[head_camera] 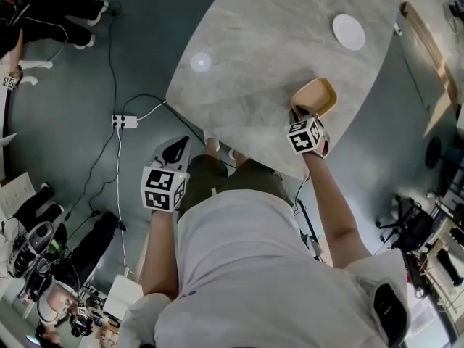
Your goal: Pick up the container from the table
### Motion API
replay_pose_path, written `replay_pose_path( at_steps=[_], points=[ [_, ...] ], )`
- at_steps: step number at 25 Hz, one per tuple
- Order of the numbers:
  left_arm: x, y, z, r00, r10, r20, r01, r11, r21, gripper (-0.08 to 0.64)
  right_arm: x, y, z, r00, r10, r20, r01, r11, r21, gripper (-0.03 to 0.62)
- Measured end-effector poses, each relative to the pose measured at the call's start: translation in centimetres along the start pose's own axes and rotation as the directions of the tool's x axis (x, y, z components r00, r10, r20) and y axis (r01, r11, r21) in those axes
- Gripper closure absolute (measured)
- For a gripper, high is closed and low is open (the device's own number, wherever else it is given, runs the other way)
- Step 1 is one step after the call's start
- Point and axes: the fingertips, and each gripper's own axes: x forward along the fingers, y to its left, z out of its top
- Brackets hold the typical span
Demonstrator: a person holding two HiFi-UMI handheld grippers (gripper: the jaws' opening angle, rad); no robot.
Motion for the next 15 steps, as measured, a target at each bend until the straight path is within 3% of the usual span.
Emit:
replay_pose_path(
  at_steps=[4, 15],
  points=[
    [-0.3, 0.4, 0.2, 1.0, -0.004, 0.006, 0.004, 1.0, 0.005, 0.558, -0.3, 0.0, 0.1, 1.0, -0.002, 0.003, 0.001, 1.0, 0.011, 0.564],
    [0.6, 0.9, 2.4, 0.998, -0.055, 0.028, 0.054, 0.997, 0.056, 0.558, -2.8, -1.1, 2.3, 0.997, -0.024, 0.08, 0.015, 0.994, 0.108, 0.569]
  ],
)
